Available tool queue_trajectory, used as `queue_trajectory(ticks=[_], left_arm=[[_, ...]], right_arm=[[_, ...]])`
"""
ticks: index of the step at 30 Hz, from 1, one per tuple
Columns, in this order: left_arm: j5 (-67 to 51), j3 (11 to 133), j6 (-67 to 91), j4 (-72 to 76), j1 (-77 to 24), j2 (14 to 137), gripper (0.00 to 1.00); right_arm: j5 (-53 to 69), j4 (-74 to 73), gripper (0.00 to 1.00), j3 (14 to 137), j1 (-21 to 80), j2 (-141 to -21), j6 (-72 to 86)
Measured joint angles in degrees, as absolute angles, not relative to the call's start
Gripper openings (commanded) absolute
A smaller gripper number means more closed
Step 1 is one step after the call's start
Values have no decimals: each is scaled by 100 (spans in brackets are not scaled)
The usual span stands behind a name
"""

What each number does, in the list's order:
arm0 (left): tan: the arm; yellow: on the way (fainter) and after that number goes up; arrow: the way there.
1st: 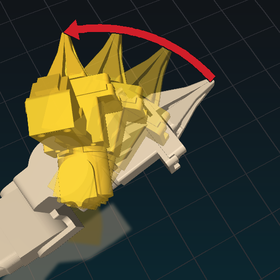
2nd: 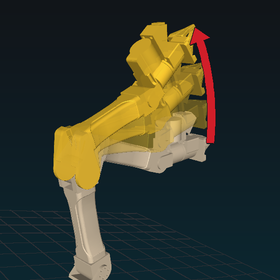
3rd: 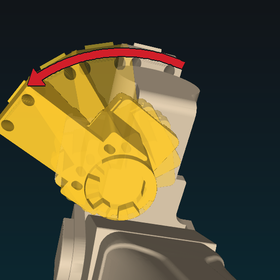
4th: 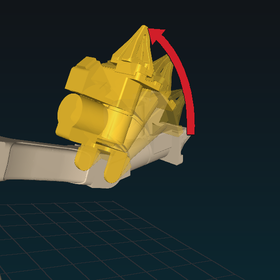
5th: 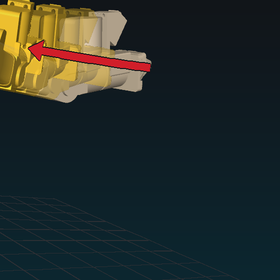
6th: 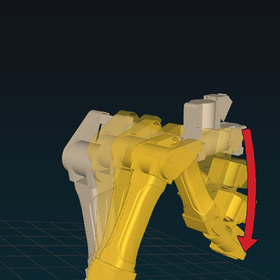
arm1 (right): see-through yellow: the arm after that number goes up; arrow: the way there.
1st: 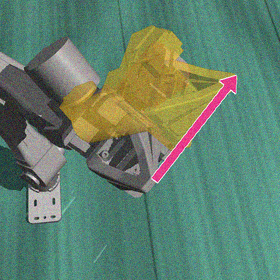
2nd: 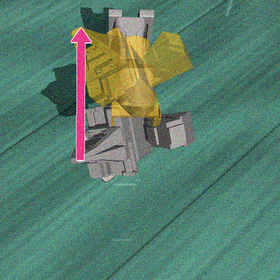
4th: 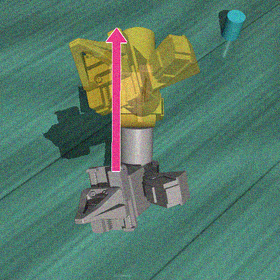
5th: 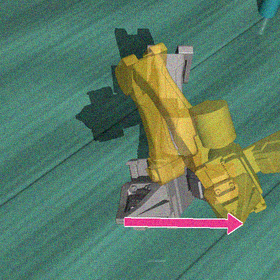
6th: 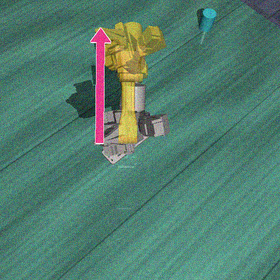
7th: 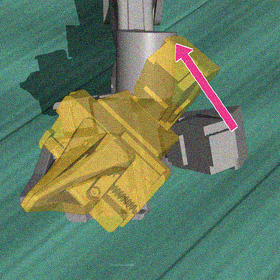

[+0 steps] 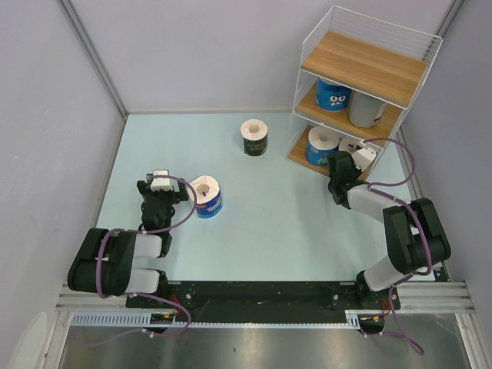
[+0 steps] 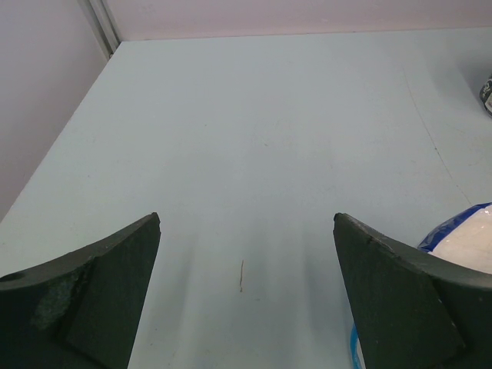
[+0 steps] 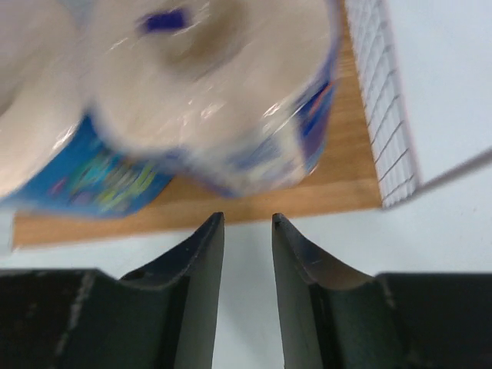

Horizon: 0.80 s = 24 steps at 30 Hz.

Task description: Place and organize the paper towels onto the shelf

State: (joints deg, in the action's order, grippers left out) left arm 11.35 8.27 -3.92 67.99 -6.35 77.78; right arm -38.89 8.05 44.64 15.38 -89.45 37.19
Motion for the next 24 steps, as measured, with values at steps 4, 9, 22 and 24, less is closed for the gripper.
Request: queue_trajectory(ticks=[4,9,22,24], left_arm=[[1135,827,-392,6801,-633,7778,100],[1135,827,-392,6799,-635,7778,100],[1133,827,-392,6799,-633,7778,100],[1133,827,-392,6799,-633,7778,100]], right_arm=[[-4086,790,48,4364,2517,-8407,3483],[-3951,1253,58,4370,3570,-8049,3229],[-1870,1898,81,5109,4261,-9334,2840],[-1490,2012,82,5203,4405,-9426,2842]])
